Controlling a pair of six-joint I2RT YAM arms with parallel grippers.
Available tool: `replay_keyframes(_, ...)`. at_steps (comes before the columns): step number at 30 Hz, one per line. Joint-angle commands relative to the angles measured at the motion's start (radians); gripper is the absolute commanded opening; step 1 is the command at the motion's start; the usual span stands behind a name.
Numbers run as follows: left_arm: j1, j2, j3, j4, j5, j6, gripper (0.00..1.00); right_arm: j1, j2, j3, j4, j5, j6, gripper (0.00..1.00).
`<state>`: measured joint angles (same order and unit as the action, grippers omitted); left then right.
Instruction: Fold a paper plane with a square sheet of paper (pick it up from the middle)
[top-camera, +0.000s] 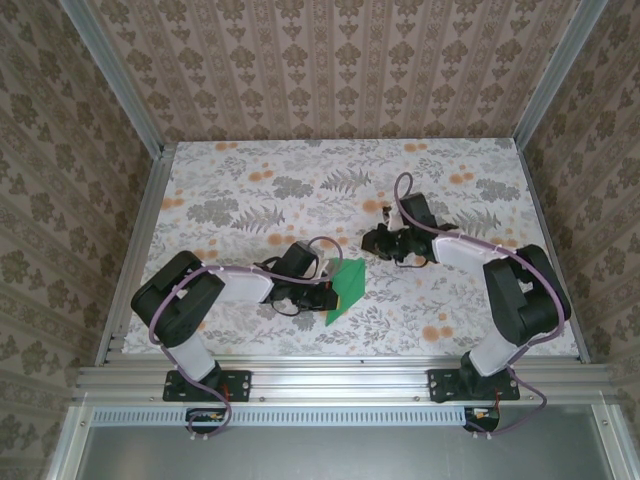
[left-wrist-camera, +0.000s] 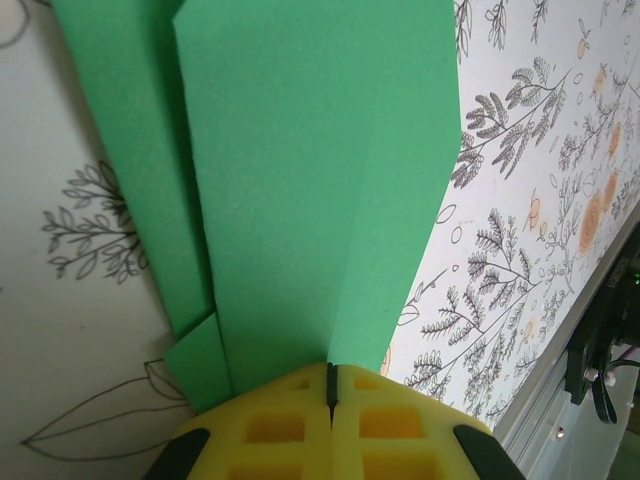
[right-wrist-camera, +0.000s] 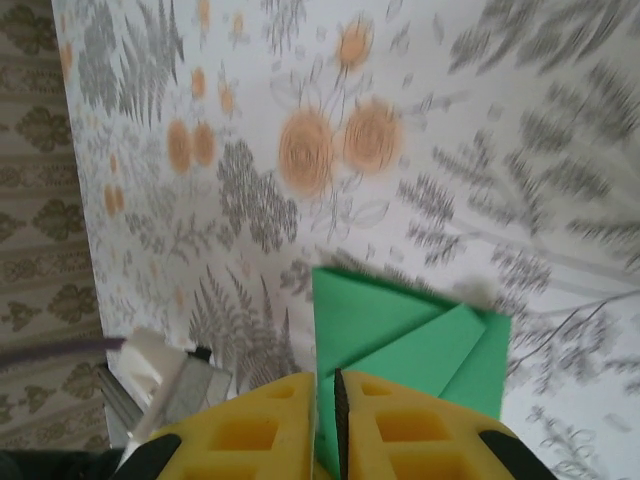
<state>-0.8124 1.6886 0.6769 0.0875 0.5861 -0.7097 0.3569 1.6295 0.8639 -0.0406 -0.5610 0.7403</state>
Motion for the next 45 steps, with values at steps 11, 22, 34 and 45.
replay_keyframes(11, -0.016, 0.043, -0.02, -0.206, -0.042, 0.038, 0.0, 0.159, 0.173, -0.053, 0.093, 0.041, 0.085, 0.12)
replay_keyframes(22, -0.04, -0.016, -0.078, -0.183, 0.002, 0.016, 0.05, 0.153, 0.214, -0.05, 0.025, 0.119, 0.037, 0.09)
replay_keyframes(34, -0.097, -0.072, -0.111, -0.238, -0.019, -0.002, 0.1, 0.149, 0.223, -0.037, 0.005, 0.133, 0.028, 0.08)
replay_keyframes(45, -0.126, -0.147, -0.188, -0.23, -0.021, -0.039, 0.12, 0.143, 0.221, -0.024, -0.011, 0.135, 0.019, 0.08)
